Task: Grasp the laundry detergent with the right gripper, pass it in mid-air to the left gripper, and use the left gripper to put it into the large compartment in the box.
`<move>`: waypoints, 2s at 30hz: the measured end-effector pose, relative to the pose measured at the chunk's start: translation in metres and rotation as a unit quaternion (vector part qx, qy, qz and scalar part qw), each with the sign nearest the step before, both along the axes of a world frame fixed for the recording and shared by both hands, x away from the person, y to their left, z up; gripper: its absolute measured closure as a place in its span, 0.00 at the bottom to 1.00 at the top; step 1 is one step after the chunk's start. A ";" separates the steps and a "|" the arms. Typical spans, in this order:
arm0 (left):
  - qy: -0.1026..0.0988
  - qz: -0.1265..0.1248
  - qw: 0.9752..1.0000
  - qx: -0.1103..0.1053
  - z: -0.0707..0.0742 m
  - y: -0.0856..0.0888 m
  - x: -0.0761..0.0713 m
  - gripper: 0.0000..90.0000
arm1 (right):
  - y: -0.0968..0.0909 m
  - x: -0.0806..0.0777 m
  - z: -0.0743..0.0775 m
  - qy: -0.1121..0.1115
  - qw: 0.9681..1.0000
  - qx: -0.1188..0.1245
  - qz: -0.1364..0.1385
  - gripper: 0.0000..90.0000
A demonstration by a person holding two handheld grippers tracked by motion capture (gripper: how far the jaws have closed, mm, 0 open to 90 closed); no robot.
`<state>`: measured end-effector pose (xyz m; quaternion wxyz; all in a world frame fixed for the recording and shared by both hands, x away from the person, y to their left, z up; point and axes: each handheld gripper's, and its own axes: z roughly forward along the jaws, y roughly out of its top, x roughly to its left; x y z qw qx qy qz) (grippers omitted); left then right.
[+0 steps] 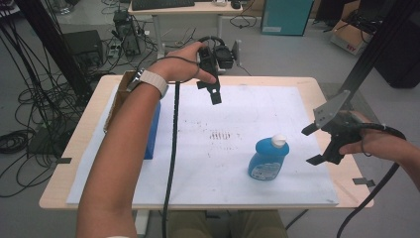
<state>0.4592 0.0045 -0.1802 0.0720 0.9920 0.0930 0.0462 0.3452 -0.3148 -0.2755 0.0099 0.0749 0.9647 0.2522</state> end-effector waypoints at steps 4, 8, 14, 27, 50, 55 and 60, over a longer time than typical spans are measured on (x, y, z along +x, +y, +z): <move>0.004 -0.001 1.000 0.004 -0.004 0.000 0.001 0.09 | -0.001 0.000 -0.005 -0.002 1.000 0.006 0.000 0.06; 0.004 0.002 1.000 0.000 -0.005 0.000 0.000 0.09 | -0.001 -0.001 -0.008 -0.001 1.000 0.011 -0.002 0.06; 0.004 0.002 1.000 -0.002 -0.006 0.001 0.000 0.09 | -0.001 0.000 -0.012 -0.007 1.000 0.022 -0.001 0.06; 0.003 0.005 1.000 0.001 -0.008 0.003 0.000 0.09 | 0.002 0.000 -0.021 -0.001 1.000 0.027 0.001 0.06; 0.008 0.001 1.000 0.007 -0.010 0.001 0.001 0.09 | 0.006 -0.002 -0.040 0.001 0.997 0.074 -0.009 0.05; 0.005 0.002 1.000 0.006 -0.010 0.001 0.002 0.09 | 0.009 -0.002 -0.044 0.001 0.997 0.081 -0.008 0.05; 0.005 0.006 1.000 0.004 -0.010 0.003 0.002 0.09 | 0.011 -0.001 -0.049 -0.001 0.996 0.087 -0.006 0.05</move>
